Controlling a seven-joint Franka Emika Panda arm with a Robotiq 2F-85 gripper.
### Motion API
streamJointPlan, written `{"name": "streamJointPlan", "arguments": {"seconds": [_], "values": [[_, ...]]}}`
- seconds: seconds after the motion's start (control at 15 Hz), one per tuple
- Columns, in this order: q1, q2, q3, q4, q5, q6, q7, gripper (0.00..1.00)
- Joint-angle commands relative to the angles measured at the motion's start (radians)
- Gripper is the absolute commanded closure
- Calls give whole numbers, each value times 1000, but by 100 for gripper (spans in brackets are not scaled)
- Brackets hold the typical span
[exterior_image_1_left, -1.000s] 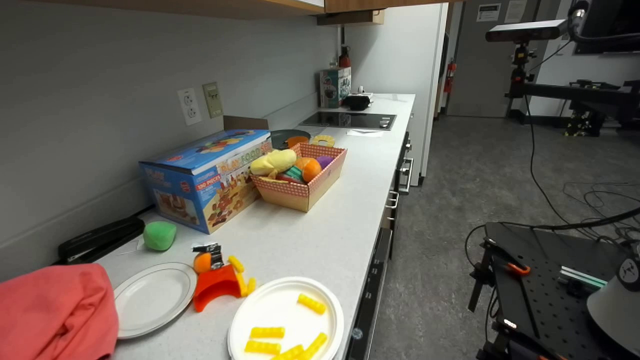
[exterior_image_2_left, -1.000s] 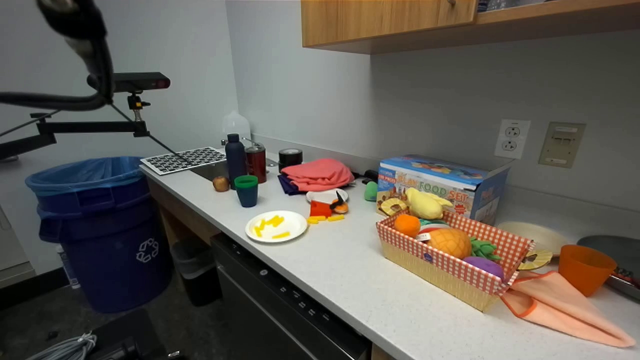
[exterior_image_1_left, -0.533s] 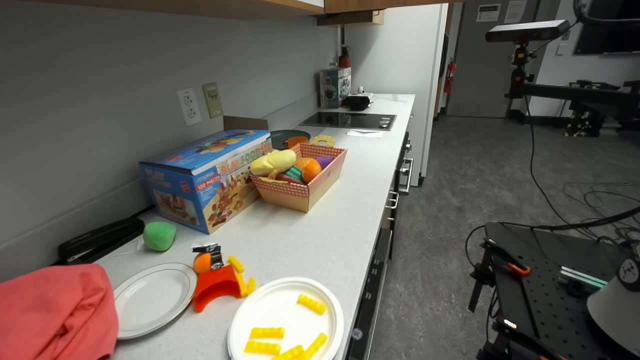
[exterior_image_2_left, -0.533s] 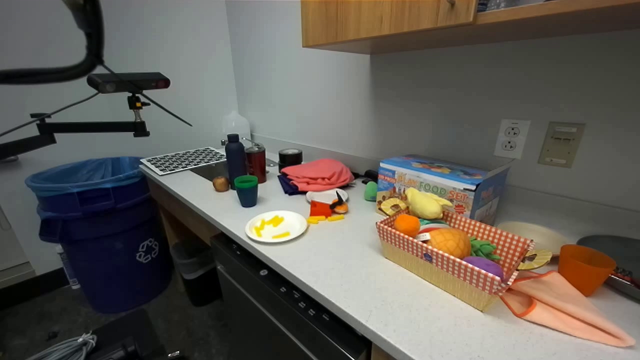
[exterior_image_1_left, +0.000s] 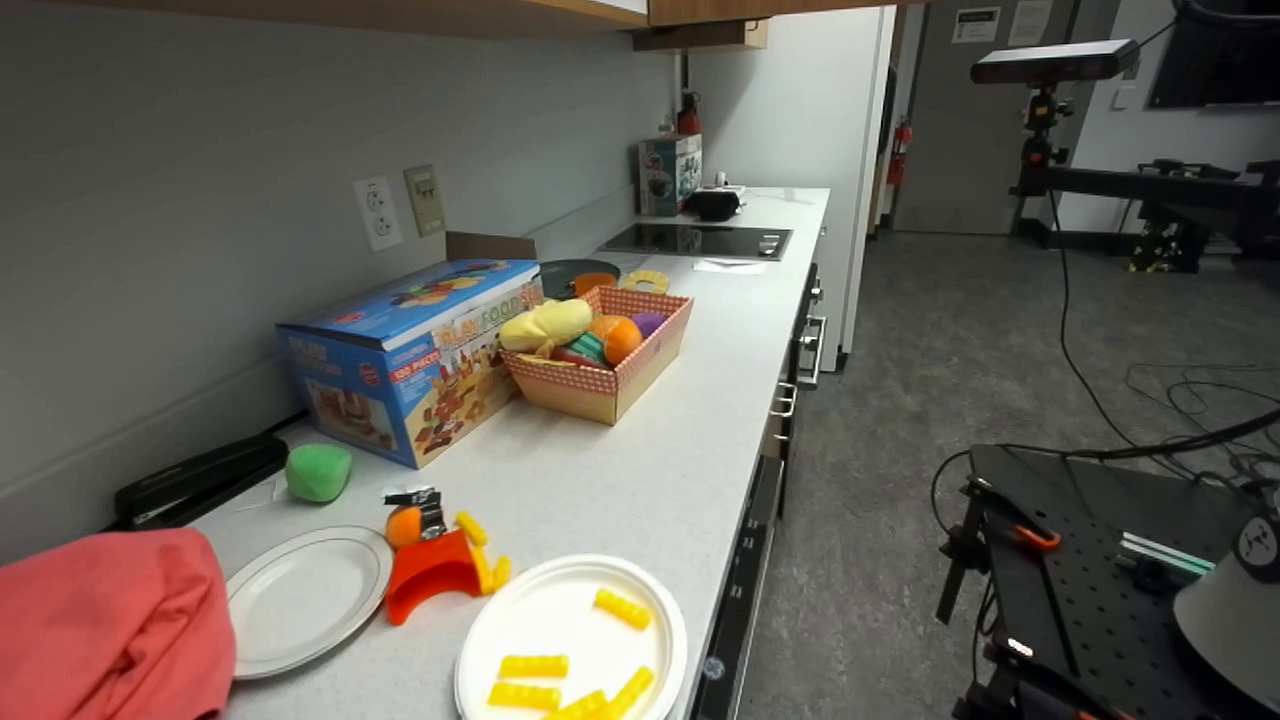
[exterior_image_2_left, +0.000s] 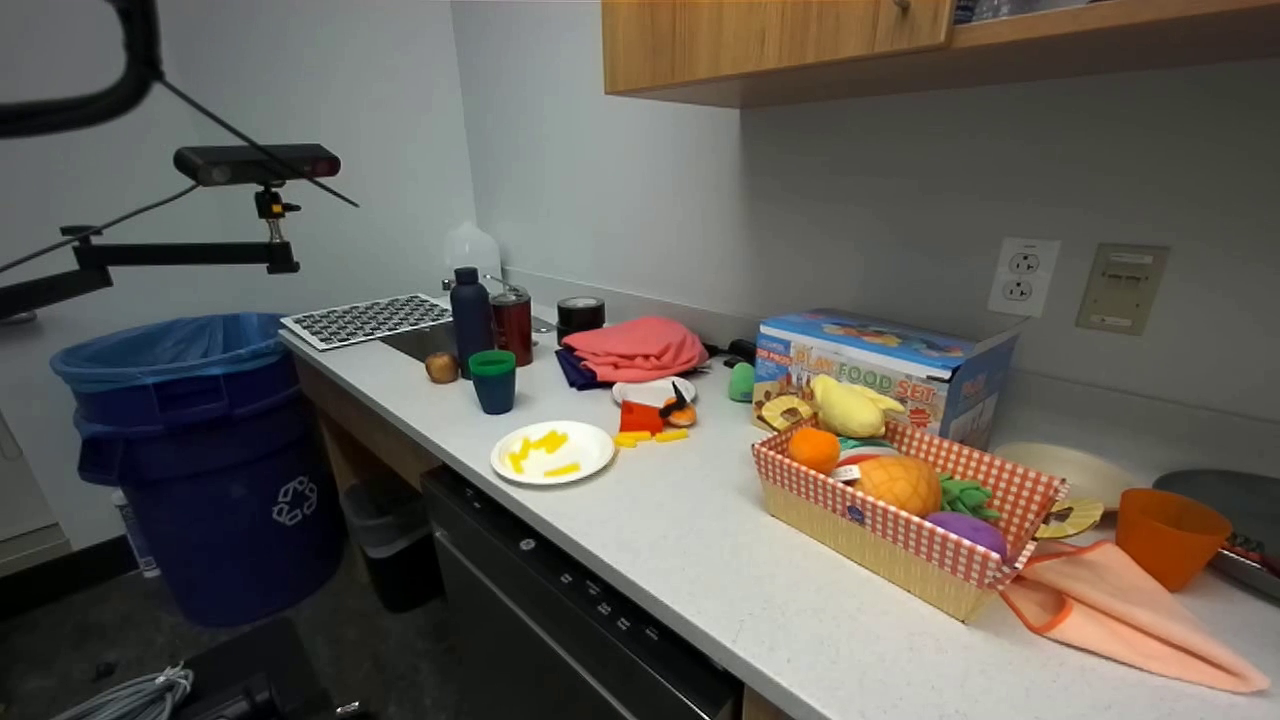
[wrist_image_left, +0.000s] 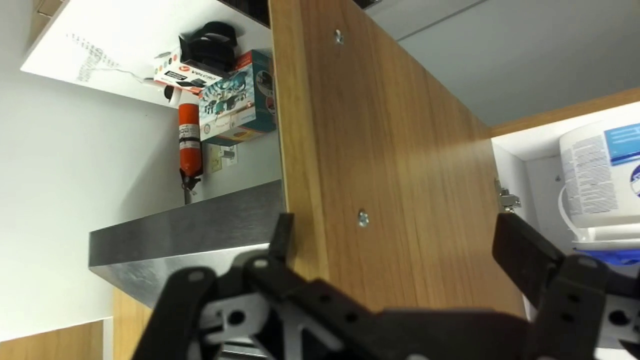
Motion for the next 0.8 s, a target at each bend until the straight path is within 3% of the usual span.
{"name": "streamJointPlan", "arguments": {"seconds": [0.0, 0.73], "values": [[70, -48, 40, 16, 13, -41, -11, 0], [119, -103, 88, 34, 39, -175, -19, 0]]}}
